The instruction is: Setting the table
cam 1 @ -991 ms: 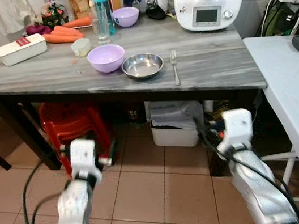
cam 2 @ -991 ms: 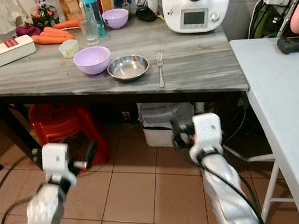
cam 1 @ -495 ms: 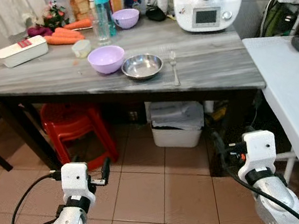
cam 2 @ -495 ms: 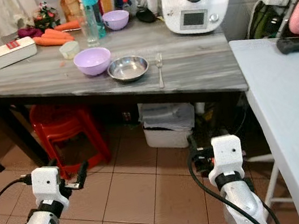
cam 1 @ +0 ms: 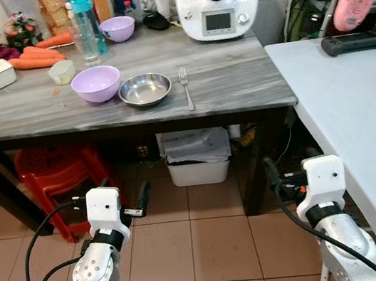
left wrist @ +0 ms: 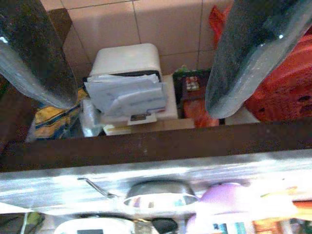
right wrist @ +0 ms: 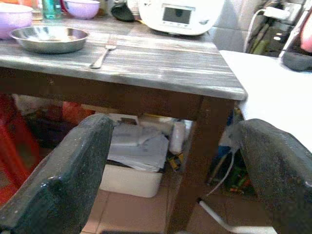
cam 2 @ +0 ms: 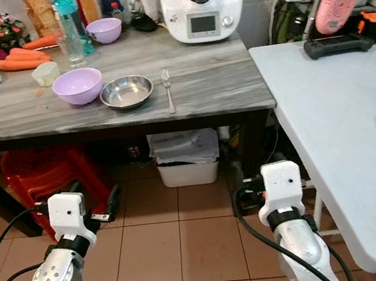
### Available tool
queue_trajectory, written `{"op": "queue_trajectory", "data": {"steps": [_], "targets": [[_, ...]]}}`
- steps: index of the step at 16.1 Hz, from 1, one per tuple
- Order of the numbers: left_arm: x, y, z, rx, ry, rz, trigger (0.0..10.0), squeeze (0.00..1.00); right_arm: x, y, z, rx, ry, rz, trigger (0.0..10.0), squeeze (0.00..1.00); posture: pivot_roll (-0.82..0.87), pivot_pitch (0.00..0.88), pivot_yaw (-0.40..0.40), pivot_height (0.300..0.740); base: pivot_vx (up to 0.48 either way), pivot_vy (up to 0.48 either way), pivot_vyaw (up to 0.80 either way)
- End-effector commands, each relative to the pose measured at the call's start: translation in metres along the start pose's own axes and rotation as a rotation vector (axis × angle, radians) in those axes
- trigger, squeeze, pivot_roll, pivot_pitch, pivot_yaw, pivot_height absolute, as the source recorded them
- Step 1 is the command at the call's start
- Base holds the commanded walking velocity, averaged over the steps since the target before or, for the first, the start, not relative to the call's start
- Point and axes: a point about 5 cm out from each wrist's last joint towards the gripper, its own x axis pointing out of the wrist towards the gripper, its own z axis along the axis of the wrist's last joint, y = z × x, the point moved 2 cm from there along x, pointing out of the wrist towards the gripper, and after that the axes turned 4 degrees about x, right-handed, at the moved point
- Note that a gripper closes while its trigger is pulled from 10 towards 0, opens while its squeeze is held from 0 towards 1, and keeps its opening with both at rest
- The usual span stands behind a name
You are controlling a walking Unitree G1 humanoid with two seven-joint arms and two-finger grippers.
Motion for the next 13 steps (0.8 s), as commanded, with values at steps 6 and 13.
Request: {"op": "queue_trajectory", "data": {"steps": [6, 13], "targets": [[0.005, 0.007, 0.028, -0.034, -0.093, 0.057, 10.0, 0.00, 0.007, -0.001, 0.028, 0.005, -0.109, -0.031, 10.0, 0.00, 0.02, 0.000, -0.016, 0.740, 0.000, 0.000, 0.00], [0.006, 0.003, 0.026, -0.012, -0.066, 0.035, 10.0, 0.00, 0.007, 0.005, 0.018, 0.063, -0.048, -0.017, 10.0, 0.00, 0.02, 0.000, -0.008, 0.740, 0.000, 0.000, 0.00]]}}
